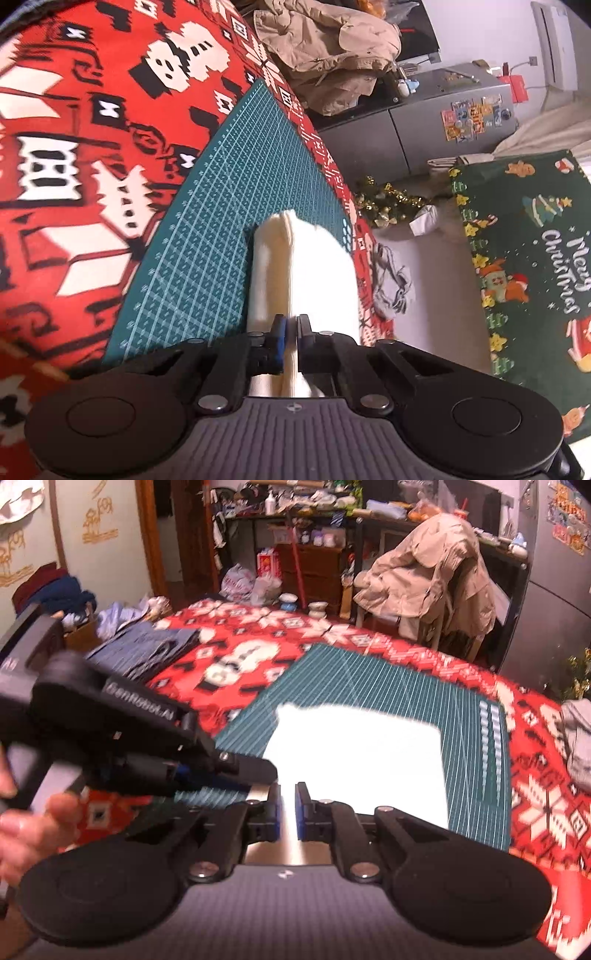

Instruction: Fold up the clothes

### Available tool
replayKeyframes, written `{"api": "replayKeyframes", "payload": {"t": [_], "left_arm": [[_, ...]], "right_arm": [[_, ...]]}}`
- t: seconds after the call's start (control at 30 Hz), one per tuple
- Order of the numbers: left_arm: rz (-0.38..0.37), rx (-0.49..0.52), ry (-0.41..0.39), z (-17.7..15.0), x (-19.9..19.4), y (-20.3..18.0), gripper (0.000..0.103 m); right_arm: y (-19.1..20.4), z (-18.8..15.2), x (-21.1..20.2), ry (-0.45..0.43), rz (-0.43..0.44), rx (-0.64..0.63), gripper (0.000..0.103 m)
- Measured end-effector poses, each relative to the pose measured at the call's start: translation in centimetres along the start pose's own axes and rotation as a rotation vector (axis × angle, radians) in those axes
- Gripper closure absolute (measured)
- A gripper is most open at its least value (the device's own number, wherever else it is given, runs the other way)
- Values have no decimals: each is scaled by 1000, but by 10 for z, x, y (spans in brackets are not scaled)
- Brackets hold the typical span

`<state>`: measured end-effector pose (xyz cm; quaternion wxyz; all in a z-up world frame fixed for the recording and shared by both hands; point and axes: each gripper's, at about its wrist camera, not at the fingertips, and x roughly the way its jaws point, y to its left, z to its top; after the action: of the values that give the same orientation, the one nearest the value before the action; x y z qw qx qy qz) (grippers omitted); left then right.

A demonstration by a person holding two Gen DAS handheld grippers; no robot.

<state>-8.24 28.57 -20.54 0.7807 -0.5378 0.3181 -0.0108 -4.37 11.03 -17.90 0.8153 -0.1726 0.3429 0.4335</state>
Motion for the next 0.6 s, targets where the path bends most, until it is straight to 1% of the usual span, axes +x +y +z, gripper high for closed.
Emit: {"api": "replayKeyframes", "payload": {"t": [0.27,0.4,0.53,0.6], "left_arm": [[4,-7,1,-10,-12,1,99],[17,61,-3,-20,-22,-6,99],[80,160,26,-36,-29,-11,99],[98,186,48,-45,-29,-10,99]], "right_arm": [[23,-41,-40,57,27,-19,93],[32,-59,-57,75,32,-24,93],[35,-76,-69,93,34,5,93],[34,-83,-69,96,32,32,93]]}}
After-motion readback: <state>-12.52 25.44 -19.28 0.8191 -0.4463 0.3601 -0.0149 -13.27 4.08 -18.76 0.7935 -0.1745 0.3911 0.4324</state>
